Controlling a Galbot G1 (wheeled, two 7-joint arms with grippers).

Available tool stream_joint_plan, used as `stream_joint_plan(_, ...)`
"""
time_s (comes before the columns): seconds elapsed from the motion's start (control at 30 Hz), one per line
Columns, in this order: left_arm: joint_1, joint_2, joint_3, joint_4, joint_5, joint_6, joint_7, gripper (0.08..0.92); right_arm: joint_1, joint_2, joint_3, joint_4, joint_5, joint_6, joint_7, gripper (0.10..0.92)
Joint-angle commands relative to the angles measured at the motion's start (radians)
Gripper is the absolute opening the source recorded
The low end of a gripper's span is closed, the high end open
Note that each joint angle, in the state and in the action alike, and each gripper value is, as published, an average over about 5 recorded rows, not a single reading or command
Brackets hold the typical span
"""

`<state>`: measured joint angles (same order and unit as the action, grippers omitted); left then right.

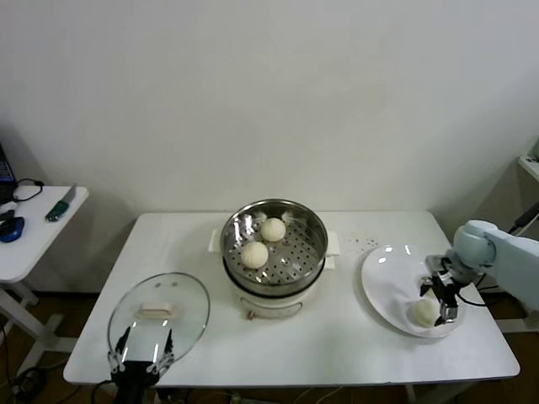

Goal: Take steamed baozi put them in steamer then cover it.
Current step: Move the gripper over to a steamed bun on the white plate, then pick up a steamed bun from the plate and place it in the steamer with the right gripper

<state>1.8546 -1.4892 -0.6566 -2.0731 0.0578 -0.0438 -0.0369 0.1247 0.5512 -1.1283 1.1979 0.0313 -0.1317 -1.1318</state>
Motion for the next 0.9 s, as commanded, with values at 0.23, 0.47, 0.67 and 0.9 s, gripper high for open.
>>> stream_joint_plan(0.23, -0.002, 0.002, -0.001, 0.004, -0.003, -0.001, 0.0, 0.823, -0.03, 0.026, 0.016, -0.025, -0.031, 0.006, -0.011, 0.786)
stream_joint_plan(0.47, -0.005, 0.002, -0.001, 0.007, -0.005, -0.001, -0.001, 0.823, -0.026, 0.025, 0.013, -0.032, -0.036, 0.01, -0.023, 0.724)
stream_joint_plan(0.67, -0.006, 0.001, -0.001, 0.007, -0.005, -0.001, -0.002, 0.823, -0.009, 0.025, 0.013, -0.03, -0.032, 0.021, -0.027, 0.698)
stream_joint_plan(0.9, -0.002, 0.002, 0.0, -0.001, -0.007, 0.002, 0.003, 0.823, 0.165, 0.048, -0.077, -0.017, 0.004, 0.079, -0.045, 0.69)
